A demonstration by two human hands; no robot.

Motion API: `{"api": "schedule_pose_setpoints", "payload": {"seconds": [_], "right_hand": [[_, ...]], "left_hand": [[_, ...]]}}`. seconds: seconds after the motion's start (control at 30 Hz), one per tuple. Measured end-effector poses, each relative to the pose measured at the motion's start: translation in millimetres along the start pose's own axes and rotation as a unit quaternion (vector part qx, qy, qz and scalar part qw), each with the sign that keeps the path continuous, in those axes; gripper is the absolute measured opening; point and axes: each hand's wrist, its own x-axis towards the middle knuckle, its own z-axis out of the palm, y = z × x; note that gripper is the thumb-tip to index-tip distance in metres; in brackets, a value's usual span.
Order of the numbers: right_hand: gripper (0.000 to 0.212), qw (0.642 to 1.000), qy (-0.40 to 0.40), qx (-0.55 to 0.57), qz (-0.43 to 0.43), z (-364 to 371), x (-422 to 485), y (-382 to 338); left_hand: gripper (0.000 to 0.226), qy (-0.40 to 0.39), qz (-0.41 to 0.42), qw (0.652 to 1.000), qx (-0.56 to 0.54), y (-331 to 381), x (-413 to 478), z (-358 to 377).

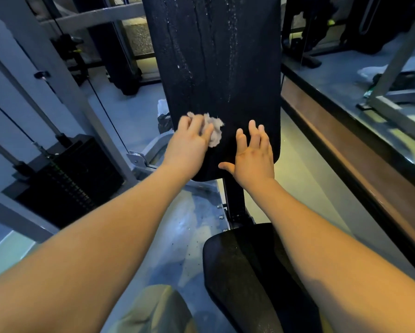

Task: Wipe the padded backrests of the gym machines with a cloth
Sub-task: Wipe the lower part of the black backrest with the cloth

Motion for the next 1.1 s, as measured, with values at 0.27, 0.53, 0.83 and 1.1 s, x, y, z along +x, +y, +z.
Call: {"api": "schedule_pose_setpoints", "payload": {"seconds": [0.27, 0.53, 0.83, 1.1], "right_hand": [[0.135, 0.996, 0.051, 0.059, 0.044, -16, 22, -1], [0.134, 0.996, 0.065, 0.045, 0.044, -4, 23, 6], [0.132, 0.997, 0.036, 0.036, 0.05, -5, 23, 3], [0.135, 0.997, 0.021, 0.028, 0.069, -6, 25, -9]], "left_hand": [[0.04, 0.058, -0.029, 0.996, -0.059, 3, 70, -37], [0.06, -0.026, 0.019, 0.999, -0.012, 27, 28, 2], [0.041, 0.077, -0.059, 0.994, -0.041, -14, 65, -22], [0.044, 0.022, -0.079, 0.985, -0.151, -6, 7, -12]]}}
